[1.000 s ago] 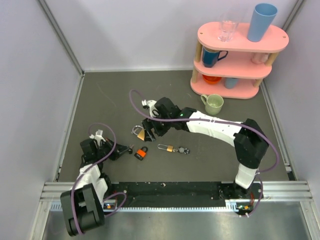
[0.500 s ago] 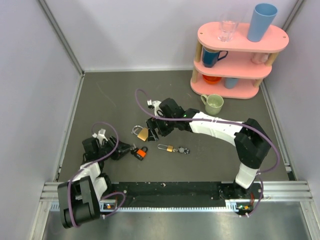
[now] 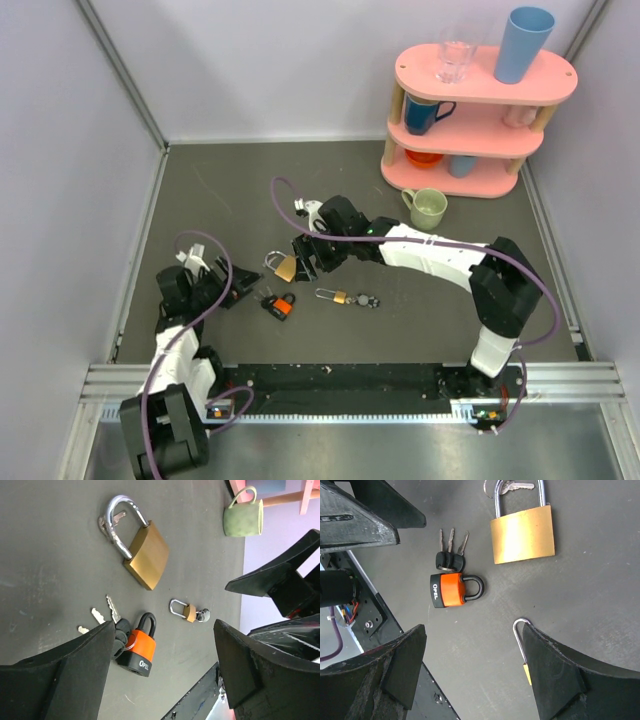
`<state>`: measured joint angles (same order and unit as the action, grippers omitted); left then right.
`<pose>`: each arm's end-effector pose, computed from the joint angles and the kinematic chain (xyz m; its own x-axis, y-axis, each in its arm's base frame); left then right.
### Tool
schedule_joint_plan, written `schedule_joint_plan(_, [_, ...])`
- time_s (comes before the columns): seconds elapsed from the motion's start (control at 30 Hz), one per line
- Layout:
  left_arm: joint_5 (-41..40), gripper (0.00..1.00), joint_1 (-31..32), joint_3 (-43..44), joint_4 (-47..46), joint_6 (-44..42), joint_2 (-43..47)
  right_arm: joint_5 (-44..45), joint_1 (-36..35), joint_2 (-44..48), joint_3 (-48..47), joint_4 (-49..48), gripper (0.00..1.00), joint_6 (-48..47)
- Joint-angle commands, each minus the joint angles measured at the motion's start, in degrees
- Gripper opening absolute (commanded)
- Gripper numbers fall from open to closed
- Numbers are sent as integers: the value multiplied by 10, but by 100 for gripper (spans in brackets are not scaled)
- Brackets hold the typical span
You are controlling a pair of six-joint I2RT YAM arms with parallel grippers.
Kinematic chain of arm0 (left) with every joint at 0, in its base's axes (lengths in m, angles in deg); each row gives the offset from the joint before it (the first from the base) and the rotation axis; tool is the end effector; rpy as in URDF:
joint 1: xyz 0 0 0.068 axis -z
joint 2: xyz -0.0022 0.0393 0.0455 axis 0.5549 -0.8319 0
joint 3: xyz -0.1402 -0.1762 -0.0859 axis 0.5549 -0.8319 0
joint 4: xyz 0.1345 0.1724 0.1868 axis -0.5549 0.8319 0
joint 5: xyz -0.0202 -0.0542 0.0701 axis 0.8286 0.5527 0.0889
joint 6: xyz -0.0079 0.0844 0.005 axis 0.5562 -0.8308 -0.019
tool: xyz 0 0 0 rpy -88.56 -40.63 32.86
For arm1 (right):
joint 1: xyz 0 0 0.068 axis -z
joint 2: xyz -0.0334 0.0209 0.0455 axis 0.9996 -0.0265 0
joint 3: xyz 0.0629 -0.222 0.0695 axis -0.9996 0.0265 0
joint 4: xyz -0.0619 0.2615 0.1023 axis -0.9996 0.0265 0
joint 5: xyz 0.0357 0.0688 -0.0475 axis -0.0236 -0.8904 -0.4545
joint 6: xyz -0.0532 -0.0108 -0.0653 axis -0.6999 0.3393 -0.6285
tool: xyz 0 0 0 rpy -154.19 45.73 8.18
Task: Lock with the key
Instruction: Place the key at the center of the board, then pick up the lock from the center of the board.
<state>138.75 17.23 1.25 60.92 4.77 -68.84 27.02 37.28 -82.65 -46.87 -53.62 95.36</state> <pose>0.2235 0.0067 0.0945 -0.6802 -0.6361 -0.3643 -0.0145 0.5085 -0.8609 0.2534 0.3525 0.1692 -0.6950 -0.3929 -0.6022 -0.6966 0.5753 0.4287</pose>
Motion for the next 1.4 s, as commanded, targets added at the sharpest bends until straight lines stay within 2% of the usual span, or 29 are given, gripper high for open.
schedule_joint_plan(0.0, [24, 84, 2, 37, 10, -11, 12, -15, 5, 23, -4, -21, 77, 3])
schedule_joint_plan(0.3, [27, 84, 50, 84, 14, -9, 8, -51, 41, 36, 17, -41, 77, 30])
schedule_joint_plan(0.5, [-30, 84, 163, 136, -1, 2, -40, -59, 71, 65, 61, -53, 77, 45])
schedule_joint_plan(0.53, [-43, 84, 201, 141, -7, 6, -48, -61, 76, 71, 68, -57, 77, 47])
schedule_joint_plan(0.77, [-88, 83, 317, 189, -48, 28, -139, -67, 124, 128, 152, -67, 77, 54])
schedule_joint_plan(0.93, [-105, 79, 404, 201, -131, 78, -222, -70, 147, 153, 192, -68, 77, 52])
schedule_joint_plan(1.07, [-112, 71, 431, 186, -190, 129, -262, -67, 147, 145, 205, -66, 75, 47])
schedule_joint_plan(1.37, [-145, 63, 436, 169, -149, 119, -285, -79, 147, 74, 198, -60, 69, 43])
